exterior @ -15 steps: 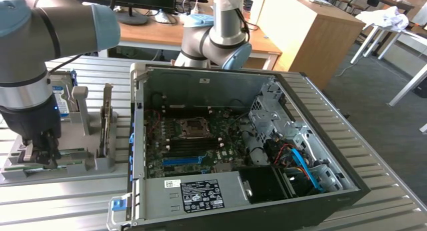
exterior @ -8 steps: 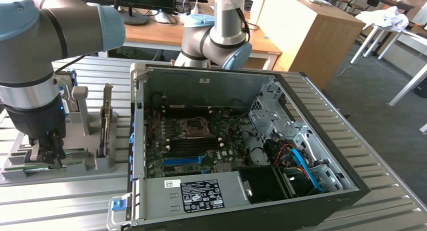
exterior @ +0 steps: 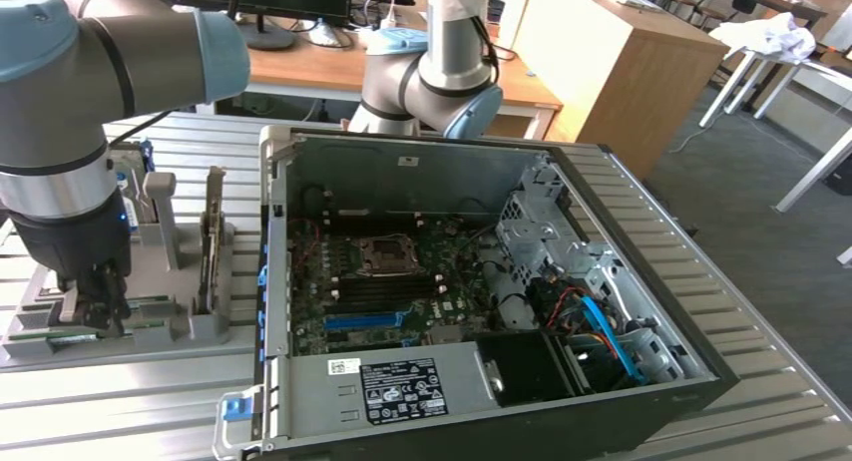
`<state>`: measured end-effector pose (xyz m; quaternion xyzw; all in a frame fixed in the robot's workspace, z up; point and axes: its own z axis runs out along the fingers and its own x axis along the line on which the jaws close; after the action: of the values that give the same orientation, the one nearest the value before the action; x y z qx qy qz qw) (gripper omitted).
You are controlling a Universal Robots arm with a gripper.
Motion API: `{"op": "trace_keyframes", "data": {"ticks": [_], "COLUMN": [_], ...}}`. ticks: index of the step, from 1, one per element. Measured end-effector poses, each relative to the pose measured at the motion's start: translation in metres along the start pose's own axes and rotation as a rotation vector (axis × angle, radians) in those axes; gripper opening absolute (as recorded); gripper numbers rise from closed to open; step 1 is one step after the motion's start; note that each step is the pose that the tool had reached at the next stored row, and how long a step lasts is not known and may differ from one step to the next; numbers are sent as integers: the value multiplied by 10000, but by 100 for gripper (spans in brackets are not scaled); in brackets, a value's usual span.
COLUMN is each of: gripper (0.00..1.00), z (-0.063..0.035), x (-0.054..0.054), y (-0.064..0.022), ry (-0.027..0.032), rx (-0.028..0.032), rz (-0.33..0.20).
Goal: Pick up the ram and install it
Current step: 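Pick up the ram and move it above insertion slot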
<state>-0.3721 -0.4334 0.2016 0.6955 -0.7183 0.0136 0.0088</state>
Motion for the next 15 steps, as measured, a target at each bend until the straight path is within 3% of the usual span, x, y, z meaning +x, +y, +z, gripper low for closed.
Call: {"op": "trace_keyframes", "data": {"ticks": [15], "gripper": [30], "z": [32], "x": [9], "y": [0], "ry": [0], "rx": [0], "rz": [0]}}
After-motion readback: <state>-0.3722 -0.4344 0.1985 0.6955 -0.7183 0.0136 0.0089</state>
